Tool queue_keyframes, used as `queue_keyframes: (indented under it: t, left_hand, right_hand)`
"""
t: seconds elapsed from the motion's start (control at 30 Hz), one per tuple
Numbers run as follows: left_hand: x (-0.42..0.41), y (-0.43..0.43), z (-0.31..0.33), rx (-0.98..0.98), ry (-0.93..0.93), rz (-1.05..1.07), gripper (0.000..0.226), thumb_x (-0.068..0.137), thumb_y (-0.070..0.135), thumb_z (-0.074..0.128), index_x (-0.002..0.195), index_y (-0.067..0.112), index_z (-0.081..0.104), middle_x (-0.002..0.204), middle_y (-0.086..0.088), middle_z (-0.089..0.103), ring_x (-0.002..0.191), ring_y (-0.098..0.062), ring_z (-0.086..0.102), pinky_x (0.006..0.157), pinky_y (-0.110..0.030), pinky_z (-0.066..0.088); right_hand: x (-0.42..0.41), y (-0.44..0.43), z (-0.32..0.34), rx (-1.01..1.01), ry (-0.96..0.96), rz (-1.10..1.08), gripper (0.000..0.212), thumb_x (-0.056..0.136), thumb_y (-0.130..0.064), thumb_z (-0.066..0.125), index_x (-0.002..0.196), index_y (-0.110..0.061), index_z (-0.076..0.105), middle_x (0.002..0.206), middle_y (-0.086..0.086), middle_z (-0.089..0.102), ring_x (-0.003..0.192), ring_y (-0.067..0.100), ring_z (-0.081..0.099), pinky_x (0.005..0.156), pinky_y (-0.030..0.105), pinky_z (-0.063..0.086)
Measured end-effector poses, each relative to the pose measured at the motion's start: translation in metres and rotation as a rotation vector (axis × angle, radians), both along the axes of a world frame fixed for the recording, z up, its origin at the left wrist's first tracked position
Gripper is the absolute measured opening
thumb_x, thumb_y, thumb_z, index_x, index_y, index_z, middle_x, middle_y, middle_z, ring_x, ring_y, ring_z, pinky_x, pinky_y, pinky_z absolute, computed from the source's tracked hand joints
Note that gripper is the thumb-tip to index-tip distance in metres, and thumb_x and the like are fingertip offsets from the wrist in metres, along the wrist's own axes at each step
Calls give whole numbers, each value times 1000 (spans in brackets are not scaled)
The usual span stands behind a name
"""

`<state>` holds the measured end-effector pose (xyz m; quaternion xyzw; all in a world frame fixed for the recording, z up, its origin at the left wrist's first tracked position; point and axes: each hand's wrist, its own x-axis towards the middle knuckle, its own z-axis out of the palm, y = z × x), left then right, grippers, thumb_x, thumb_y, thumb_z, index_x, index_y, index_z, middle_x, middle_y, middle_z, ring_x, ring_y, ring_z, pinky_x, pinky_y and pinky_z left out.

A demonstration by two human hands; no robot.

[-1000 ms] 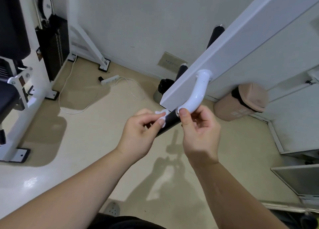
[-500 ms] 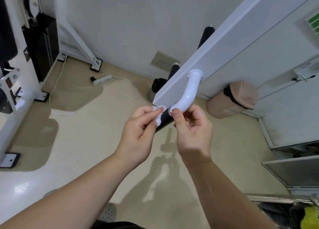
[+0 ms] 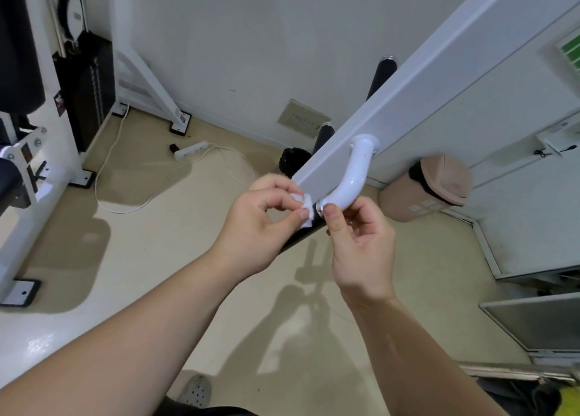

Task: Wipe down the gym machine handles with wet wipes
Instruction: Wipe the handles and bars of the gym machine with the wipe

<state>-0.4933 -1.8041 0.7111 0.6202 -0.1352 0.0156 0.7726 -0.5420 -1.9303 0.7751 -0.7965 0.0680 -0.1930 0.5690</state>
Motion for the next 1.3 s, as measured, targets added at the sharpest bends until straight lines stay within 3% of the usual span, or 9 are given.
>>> queue_keyframes:
  t: [0.27,0.53,0.67,0.8,0.87,0.97,1.03,1.2,1.3]
  left_hand:
    - [-24,1,-71,41,411,-11,19,85,-2,73,78,15,77,93,2,77,89,-22,71,83,-34,54]
    - [-15,-10,-14,-77,72,3,19,90,-1,70,91,14,81,92,1,74,92,-9,68,81,-19,50]
    - [-21,-8,-70,71,237,-2,17,89,2,71,85,16,81,85,2,71,83,-8,65,77,-23,46]
    - [-35,-21,-75,5,402,-17,13,91,10,73,85,18,82,86,4,71,93,-8,68,82,-34,50]
    - [-31,-27,-48,-72,347,-46,13,92,13,72,90,21,83,87,7,70,92,-11,67,84,-39,55]
    - [-22,-28,-4,-191,157,-64,15,90,8,73,94,20,82,89,4,71,87,-10,66,79,-23,51]
    - [-18,-26,-2,-230,112,-68,15,88,7,74,97,17,81,93,-4,73,90,-15,67,82,-22,51]
    - [-23,-20,-56,-166,307,-94,18,91,8,72,97,22,83,94,-7,72,89,-21,64,76,-33,50]
    - [-28,-20,-66,-146,405,-99,15,94,12,70,94,19,83,95,-8,72,89,-20,65,78,-29,49]
  right_hand:
    - [-4,-1,-1,-43,-8,-29,6,93,-10,65,87,-11,64,67,-18,60,60,1,48,61,13,41]
    - [-5,2,0,-17,-11,-15,3,94,-5,62,93,-3,64,75,-12,69,70,1,62,69,14,48]
    - [-8,-1,-6,-49,-20,-57,7,95,-13,65,91,-7,64,74,-10,64,67,7,54,64,15,46]
    - [-14,-5,-8,-62,-40,-104,8,93,-21,66,91,-13,66,77,-6,65,71,9,57,69,18,50]
    - [-15,-7,-6,-67,-34,-103,7,93,-20,66,90,-14,65,76,-9,66,71,5,58,71,17,49]
    - [-13,-8,-3,-79,-23,-90,5,94,-17,67,91,-12,67,79,-6,70,74,7,62,72,18,50]
    - [-12,-8,-3,-86,-18,-82,4,94,-15,66,92,-12,68,81,-5,71,75,9,62,72,20,51]
    - [-11,-5,-5,-91,-5,-103,9,96,-9,64,88,-13,66,72,-13,64,67,4,55,67,16,46]
    - [-12,-8,-5,-107,-1,-103,9,96,-14,65,88,-18,66,74,-5,61,69,9,51,67,20,46]
